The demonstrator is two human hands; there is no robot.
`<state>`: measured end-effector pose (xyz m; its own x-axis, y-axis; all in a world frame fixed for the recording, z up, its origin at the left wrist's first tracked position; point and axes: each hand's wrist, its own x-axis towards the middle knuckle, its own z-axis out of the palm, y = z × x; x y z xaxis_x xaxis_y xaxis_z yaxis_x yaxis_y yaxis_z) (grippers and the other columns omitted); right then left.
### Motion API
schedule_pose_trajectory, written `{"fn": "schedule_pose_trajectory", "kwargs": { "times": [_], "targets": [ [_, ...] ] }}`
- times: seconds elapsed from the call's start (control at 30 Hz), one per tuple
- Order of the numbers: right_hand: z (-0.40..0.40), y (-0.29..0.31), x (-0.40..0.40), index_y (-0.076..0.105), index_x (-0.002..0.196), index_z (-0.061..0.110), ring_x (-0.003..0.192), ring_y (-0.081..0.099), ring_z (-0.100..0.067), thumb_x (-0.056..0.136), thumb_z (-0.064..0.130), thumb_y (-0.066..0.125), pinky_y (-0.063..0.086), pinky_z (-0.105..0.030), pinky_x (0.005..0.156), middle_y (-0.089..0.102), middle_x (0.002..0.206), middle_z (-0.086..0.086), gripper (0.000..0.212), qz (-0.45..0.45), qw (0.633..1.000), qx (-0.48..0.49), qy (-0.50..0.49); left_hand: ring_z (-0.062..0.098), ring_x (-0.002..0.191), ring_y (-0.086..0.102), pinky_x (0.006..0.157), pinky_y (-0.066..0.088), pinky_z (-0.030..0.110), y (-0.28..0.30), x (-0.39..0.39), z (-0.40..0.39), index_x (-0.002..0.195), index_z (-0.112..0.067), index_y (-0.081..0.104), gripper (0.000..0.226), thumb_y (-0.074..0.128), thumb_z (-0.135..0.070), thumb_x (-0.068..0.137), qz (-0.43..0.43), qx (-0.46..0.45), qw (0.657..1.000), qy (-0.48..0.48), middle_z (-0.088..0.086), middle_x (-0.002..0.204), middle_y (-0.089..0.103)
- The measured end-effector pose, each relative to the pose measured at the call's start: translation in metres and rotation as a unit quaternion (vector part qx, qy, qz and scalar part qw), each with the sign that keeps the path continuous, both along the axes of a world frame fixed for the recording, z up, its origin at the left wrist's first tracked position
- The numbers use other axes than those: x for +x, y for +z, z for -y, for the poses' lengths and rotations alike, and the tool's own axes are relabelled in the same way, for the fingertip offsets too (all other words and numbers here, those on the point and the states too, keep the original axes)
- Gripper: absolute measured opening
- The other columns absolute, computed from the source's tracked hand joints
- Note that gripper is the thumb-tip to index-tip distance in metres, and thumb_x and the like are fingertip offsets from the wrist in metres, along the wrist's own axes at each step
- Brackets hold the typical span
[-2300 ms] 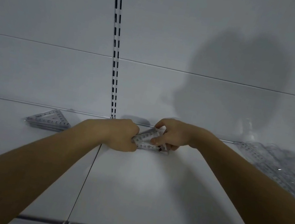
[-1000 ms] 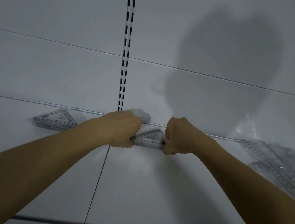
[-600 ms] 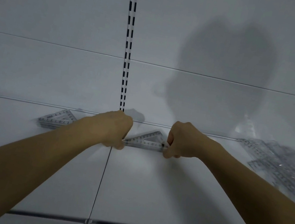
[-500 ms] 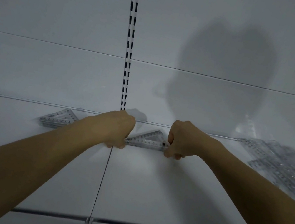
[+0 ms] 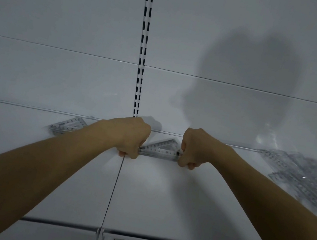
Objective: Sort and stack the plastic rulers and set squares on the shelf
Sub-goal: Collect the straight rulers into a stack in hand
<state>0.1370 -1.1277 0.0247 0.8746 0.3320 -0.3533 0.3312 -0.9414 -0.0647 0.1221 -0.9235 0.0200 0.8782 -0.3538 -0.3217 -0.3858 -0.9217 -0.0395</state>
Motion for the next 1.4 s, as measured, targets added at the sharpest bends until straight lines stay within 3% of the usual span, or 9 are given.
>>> {"fn": "schedule_pose_trajectory", "kwargs": {
  "times": [0.17, 0.23, 0.33, 0.47, 0.63, 0.9, 1.1, 1.2, 1.4],
  "targets": [
    [0.015, 0.001, -0.003, 0.070, 0.079, 0.010, 0.061, 0.070, -0.014, 0.071, 0.033, 0.084, 0.062, -0.032, 0.075, 0.075, 0.070, -0.001, 0.028, -0.008, 0.999, 0.028, -0.017, 0.020, 0.050, 0.047, 0.049, 0.038, 0.028, -0.001, 0.001, -0.006, 0.053, -0.013, 0.047, 0.041, 0.074, -0.036, 0.072, 0.026, 0.034, 0.999, -0.014, 0.002, 0.053, 0.050],
    [0.034, 0.002, -0.006, 0.068, 0.106, 0.016, 0.079, 0.070, -0.015, 0.070, 0.044, 0.086, 0.061, -0.034, 0.079, 0.075, 0.088, 0.002, 0.049, -0.005, 0.998, 0.056, -0.034, 0.022, 0.077, 0.060, 0.066, 0.051, 0.033, -0.002, 0.000, -0.007, 0.085, -0.013, 0.062, 0.045, 0.068, -0.057, 0.078, 0.041, 0.032, 0.998, -0.018, 0.004, 0.084, 0.064],
    [0.077, 0.008, -0.013, 0.058, 0.129, 0.024, 0.102, 0.059, -0.014, 0.081, 0.054, 0.075, 0.052, -0.035, 0.093, 0.064, 0.118, 0.005, 0.059, 0.059, 0.996, 0.062, -0.040, 0.020, 0.108, 0.056, 0.092, 0.051, 0.040, 0.004, -0.006, 0.005, 0.121, -0.018, 0.053, 0.058, 0.053, -0.066, 0.087, 0.073, 0.014, 0.997, -0.032, 0.001, 0.121, 0.058],
    [0.143, 0.022, -0.027, 0.052, 0.138, 0.026, 0.127, 0.049, -0.018, 0.093, 0.047, 0.063, 0.038, -0.030, 0.105, 0.055, 0.139, 0.002, 0.051, 0.097, 0.993, 0.033, -0.066, 0.021, 0.120, 0.050, 0.098, 0.046, 0.040, 0.005, -0.004, 0.046, 0.129, -0.017, 0.048, 0.068, 0.041, -0.072, 0.089, 0.097, -0.021, 0.993, -0.067, 0.000, 0.132, 0.051],
    [0.229, 0.039, -0.028, 0.054, 0.135, 0.029, 0.123, 0.052, -0.021, 0.096, 0.047, 0.060, 0.040, -0.033, 0.103, 0.055, 0.140, 0.000, 0.044, 0.105, 0.987, -0.004, -0.118, 0.023, 0.132, 0.043, 0.105, 0.042, 0.042, 0.005, 0.005, 0.119, 0.144, -0.015, 0.038, 0.064, 0.035, -0.059, 0.098, 0.116, -0.016, 0.988, -0.102, 0.003, 0.147, 0.043],
    [0.339, 0.024, -0.011, 0.056, 0.132, 0.022, 0.097, 0.054, -0.016, 0.099, 0.055, 0.048, 0.045, -0.031, 0.091, 0.064, 0.125, -0.001, 0.047, 0.077, 0.987, 0.002, -0.141, 0.023, 0.126, 0.048, 0.102, 0.045, 0.043, -0.016, 0.017, 0.252, 0.141, -0.015, 0.042, 0.053, 0.038, -0.049, 0.100, 0.084, -0.062, 0.992, -0.069, 0.003, 0.138, 0.049],
    [0.343, -0.003, 0.020, 0.060, 0.123, 0.020, 0.093, 0.052, -0.015, 0.089, 0.066, 0.057, 0.043, -0.029, 0.082, 0.059, 0.107, 0.004, 0.057, 0.119, 0.982, 0.102, -0.102, 0.024, 0.090, 0.062, 0.076, 0.050, 0.034, -0.038, 0.037, 0.325, 0.092, -0.010, 0.061, 0.025, 0.042, -0.025, 0.099, 0.117, -0.153, 0.979, 0.064, 0.004, 0.093, 0.062],
    [0.325, -0.014, 0.030, 0.062, 0.117, 0.016, 0.097, 0.060, -0.020, 0.073, 0.073, 0.071, 0.052, -0.035, 0.084, 0.064, 0.112, 0.000, 0.072, 0.102, 0.984, 0.109, -0.097, 0.022, 0.085, 0.062, 0.073, 0.052, 0.034, -0.050, 0.045, 0.337, 0.090, -0.009, 0.065, 0.021, 0.046, -0.016, 0.095, 0.142, -0.191, 0.963, 0.127, 0.004, 0.094, 0.066],
    [0.318, -0.040, 0.050, 0.075, 0.095, 0.004, 0.082, 0.072, -0.027, 0.074, 0.038, 0.080, 0.061, -0.045, 0.077, 0.074, 0.093, -0.016, 0.041, 0.124, 0.951, 0.254, -0.126, 0.016, 0.085, 0.065, 0.078, 0.053, 0.033, -0.067, 0.038, 0.340, 0.096, -0.023, 0.073, 0.024, 0.051, -0.015, 0.093, 0.205, -0.353, 0.891, 0.199, -0.006, 0.090, 0.069]
  ]
}}
